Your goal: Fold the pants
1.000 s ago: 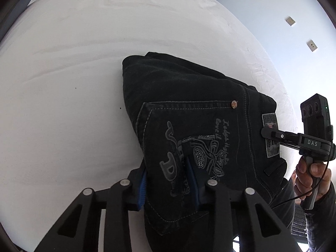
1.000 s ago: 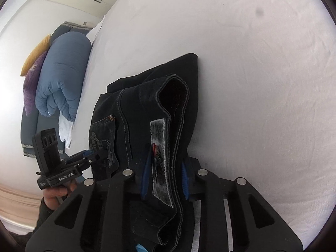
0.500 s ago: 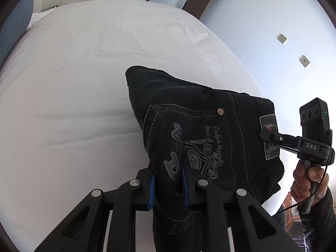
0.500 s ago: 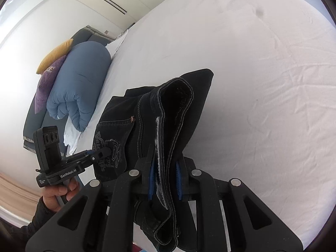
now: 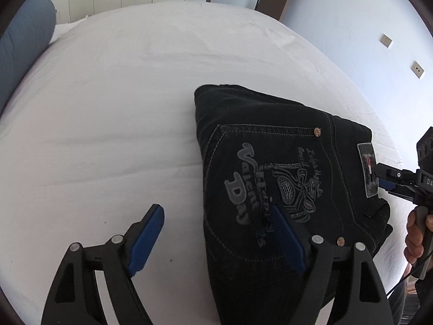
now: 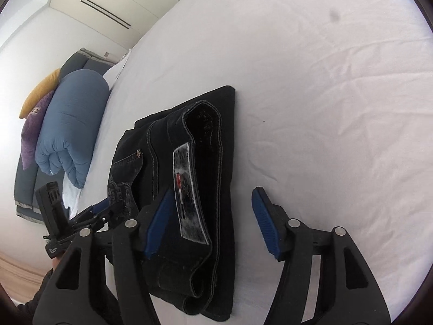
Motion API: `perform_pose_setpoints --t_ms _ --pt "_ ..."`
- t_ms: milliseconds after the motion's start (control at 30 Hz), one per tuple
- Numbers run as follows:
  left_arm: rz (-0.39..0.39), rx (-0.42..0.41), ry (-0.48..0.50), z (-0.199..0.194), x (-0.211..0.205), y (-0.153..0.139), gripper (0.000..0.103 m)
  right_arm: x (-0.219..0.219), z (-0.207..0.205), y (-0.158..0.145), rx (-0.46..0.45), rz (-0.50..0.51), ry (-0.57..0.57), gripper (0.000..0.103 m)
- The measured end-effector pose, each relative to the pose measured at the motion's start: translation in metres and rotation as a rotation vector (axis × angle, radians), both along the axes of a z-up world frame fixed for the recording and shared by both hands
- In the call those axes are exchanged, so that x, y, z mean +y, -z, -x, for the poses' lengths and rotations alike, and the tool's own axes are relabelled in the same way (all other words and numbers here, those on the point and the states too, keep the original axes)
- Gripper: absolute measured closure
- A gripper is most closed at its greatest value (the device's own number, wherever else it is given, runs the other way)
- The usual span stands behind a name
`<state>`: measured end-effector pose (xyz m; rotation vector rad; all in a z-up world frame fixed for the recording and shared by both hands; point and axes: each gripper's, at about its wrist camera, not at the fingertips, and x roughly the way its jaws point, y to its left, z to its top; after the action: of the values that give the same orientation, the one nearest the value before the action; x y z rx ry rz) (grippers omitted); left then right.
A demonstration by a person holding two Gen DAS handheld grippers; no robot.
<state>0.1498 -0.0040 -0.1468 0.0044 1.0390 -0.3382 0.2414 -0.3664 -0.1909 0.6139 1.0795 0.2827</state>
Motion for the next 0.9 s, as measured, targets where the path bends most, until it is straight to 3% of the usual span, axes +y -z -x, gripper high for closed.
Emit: perform_pose_setpoints --t_ms 100,233,367,433,467,533,600,733,900 --pt "-0.05 -0.17 -0.043 0.041 0.006 -0.032 0.001 0.002 0.026 -0.028 -0.069 0.12 0.038 0.04" --pt "-0.127 -0.45 -0.121 0.106 0.006 -0.086 0.0 0.025 0.08 -0.081 -0.226 0.331 0.096 0.04" --pt "-0.176 -0.616 -0.194 0.16 0.009 -0.135 0.0 0.062 0.135 -0.136 -0.418 0.512 0.142 0.038" --pt "-0.225 -0.724 -0.249 0.175 0.009 -0.173 0.0 0.078 0.162 -0.167 -0.533 0.582 0.179 0.026" --pt "-0.22 -0.777 -0.277 0.186 0.025 -0.196 0.0 0.085 0.179 -0.183 -0.604 0.617 0.212 0.013" --pt "-0.13 -0.854 -0.282 0.211 0.035 -0.23 0.0 0.097 0.209 -0.214 -0.745 0.657 0.26 0.002" --pt "-0.079 -0.854 -0.279 0.223 0.043 -0.257 0.0 0.102 0.226 -0.239 -0.796 0.681 0.268 0.0" --pt "-0.157 -0.76 -0.193 0.226 0.036 -0.283 0.0 0.102 0.252 -0.272 -0.792 0.635 0.277 0.0" --pt "-0.065 -0.603 -0.128 0.22 0.036 -0.291 0.0 0.106 0.291 -0.302 -0.684 0.585 0.262 0.0"
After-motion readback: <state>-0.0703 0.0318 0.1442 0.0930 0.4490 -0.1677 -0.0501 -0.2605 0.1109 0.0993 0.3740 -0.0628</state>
